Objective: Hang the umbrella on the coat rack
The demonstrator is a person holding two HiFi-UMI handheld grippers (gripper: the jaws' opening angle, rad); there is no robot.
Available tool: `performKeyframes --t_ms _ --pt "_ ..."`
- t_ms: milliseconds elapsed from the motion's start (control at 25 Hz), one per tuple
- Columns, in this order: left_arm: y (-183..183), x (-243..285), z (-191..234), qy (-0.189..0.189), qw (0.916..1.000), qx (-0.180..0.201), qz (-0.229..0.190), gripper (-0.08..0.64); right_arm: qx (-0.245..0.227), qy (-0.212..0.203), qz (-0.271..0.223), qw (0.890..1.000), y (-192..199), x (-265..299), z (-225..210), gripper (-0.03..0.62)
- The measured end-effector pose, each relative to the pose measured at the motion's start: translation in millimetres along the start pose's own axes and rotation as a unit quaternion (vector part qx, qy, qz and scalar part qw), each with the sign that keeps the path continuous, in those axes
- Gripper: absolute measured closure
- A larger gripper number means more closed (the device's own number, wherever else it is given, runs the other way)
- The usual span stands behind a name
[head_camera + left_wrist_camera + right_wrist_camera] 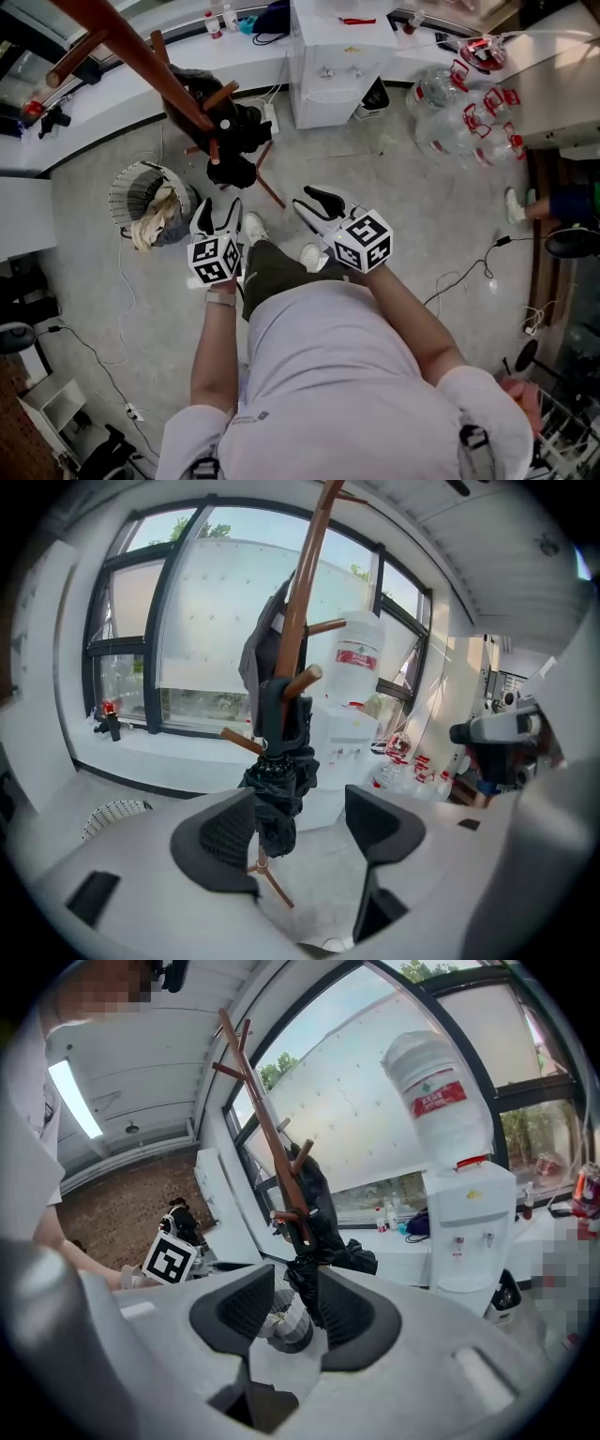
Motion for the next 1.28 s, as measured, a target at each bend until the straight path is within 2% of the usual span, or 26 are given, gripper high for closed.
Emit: performKeyframes --t_ms 200,600,920,1160,1280 --pt "-15.0 -34.2 -13.9 0.008 0.9992 -0.011 -0.038 0.287 -0.027 -0.035 -0.015 0.999 -15.6 -3.8 9.1 0.448" --pt "-52.4 -94.6 -54.9 0.043 0.9933 0.012 -0.107 0.288 -0.093 -0.1 -0.06 0.989 -55.9 -24.8 36.9 0.449" --pt "-73.0 -134.4 -75.2 0.057 0.9859 0.034 -0.154 0.295 -0.157 -0.117 -0.082 0.977 -80.9 -45.4 55.6 0.449" --pt "-94.8 -161.4 -73.0 0.06 0.9781 0.044 -0.194 0.306 -0.176 -0.132 -0.093 0.971 -99.6 -48.6 69.6 0.449" --pt "-104.7 -173.1 -72.1 0.063 0.9767 0.05 -0.199 0.308 -0.176 -0.129 -0.103 0.97 -104.2 -47.7 76.8 0.448"
Point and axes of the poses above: the fingertips, and each gripper's own axes: x forward along the fingers, z to its left, y out of its underside, the point moved 10 cm from there along -x, backward along the fingers, and after that the axes turned 1 degree about z, right-handed, at the moved point
